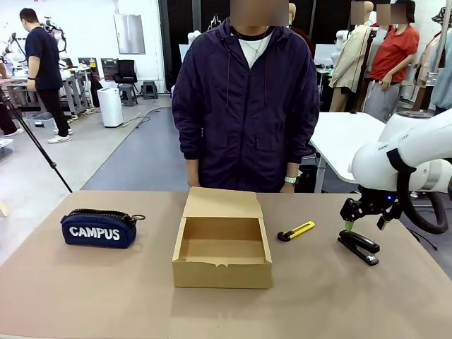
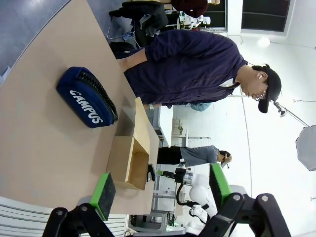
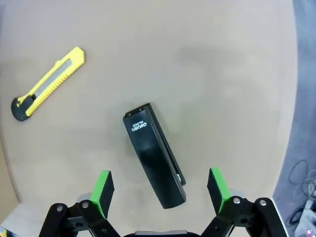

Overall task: Pack the items into the box.
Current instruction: Pick up the item indicated by the person and place it inside the Mailer Box.

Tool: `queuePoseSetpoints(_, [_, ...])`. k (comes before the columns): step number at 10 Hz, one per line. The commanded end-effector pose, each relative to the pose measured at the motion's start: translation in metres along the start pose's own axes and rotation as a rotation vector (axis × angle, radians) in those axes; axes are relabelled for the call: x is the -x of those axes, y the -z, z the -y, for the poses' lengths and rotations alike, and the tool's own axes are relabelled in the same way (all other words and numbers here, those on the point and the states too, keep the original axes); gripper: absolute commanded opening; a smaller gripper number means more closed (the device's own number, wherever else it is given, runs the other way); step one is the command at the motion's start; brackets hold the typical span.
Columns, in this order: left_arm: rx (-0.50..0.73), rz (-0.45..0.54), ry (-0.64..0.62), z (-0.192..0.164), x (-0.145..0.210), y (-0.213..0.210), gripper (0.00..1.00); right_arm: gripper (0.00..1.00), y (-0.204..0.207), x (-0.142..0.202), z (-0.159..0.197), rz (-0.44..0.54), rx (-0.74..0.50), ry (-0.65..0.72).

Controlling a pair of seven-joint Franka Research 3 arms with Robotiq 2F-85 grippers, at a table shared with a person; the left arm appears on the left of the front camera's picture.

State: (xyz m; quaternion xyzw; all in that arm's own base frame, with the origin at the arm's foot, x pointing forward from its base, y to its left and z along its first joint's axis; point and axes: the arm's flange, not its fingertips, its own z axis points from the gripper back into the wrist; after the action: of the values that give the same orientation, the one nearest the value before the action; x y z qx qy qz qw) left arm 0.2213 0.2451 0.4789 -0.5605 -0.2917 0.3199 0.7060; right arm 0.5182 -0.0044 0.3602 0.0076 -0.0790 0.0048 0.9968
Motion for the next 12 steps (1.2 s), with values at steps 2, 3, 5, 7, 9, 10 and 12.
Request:
queuePoseSetpoints(2, [0.023,0.006,0.016,0.0,-0.001,-0.001,1.0,1.0,-0.001,0.003,-0.001,0.0,0.0,-0.025])
queuePoseSetpoints(3, [0.023,0.006,0.016,0.0,-0.001,-0.001,1.0,1.0,-0.001,0.003,-0.001,0.0,0.0,-0.025])
queuePoseSetpoints(5, [0.023,0.006,0.016,0.0,-0.001,-0.001,1.0,1.0,0.013,-0.008,0.001,-0.055,-0.042,-0.125])
queuePoseSetpoints(7, [0.023,0.006,0.016,0.0,-0.001,-0.001,1.0,1.0,0.024,-0.016,0.003,-0.083,-0.093,-0.375])
queuePoseSetpoints(9, [0.023,0.006,0.016,0.0,-0.001,-0.001,1.0,1.0,0.028,-0.016,-0.002,-0.099,-0.086,-0.438])
queuePoseSetpoints(10, [0.023,0.006,0.016,0.0,-0.001,-0.001,1.0,1.0,0.032,-0.016,-0.006,-0.107,-0.097,-0.439])
queuePoseSetpoints(12, [0.023,0.006,0.016,0.0,-0.001,-0.001,1.0,1.0,0.049,-0.019,-0.006,-0.143,-0.053,-0.344])
